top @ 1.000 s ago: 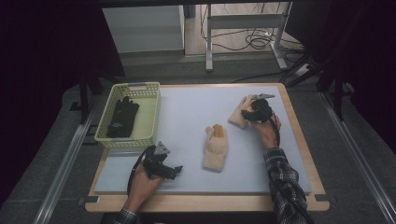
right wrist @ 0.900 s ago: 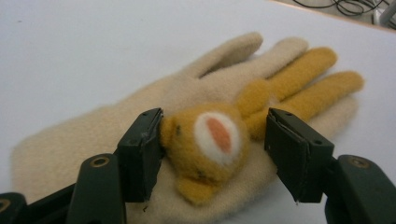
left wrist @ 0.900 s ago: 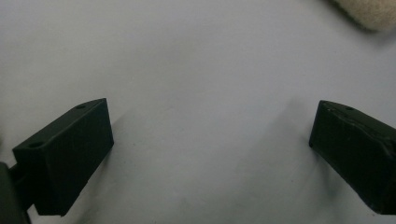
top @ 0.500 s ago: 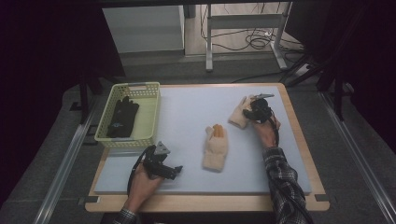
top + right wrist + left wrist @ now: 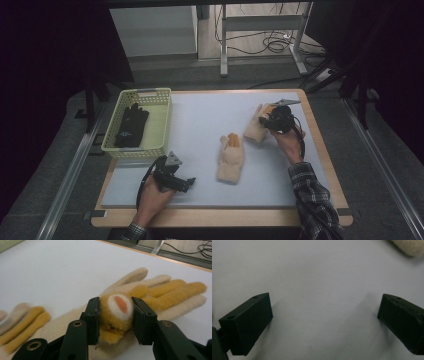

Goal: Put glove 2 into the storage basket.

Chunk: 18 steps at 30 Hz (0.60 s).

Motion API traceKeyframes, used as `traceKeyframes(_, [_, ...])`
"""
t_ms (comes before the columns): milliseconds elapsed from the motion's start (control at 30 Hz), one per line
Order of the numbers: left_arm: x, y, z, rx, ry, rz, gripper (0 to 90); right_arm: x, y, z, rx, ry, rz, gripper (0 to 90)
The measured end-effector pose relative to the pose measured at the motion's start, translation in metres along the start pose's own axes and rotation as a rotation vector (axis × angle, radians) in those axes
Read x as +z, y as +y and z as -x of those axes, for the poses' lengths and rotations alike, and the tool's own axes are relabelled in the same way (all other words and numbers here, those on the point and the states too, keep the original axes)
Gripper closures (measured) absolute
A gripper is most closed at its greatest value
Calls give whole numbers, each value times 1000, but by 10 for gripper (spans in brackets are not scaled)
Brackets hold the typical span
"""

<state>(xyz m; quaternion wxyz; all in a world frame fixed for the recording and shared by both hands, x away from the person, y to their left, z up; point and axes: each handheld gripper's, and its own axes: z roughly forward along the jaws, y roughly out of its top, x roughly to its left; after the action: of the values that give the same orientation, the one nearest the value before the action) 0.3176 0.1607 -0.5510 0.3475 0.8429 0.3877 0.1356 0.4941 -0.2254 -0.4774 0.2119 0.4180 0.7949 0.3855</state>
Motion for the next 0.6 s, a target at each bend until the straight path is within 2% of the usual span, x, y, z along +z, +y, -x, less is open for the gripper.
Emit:
traceKeyframes(333, [0,0,0,5,0,-5,0,-29,6,-24,-36,95,34,596])
traceKeyframes(600, [0,0,0,-2,1,1,0,-52,4,-58,-81,212,69,596])
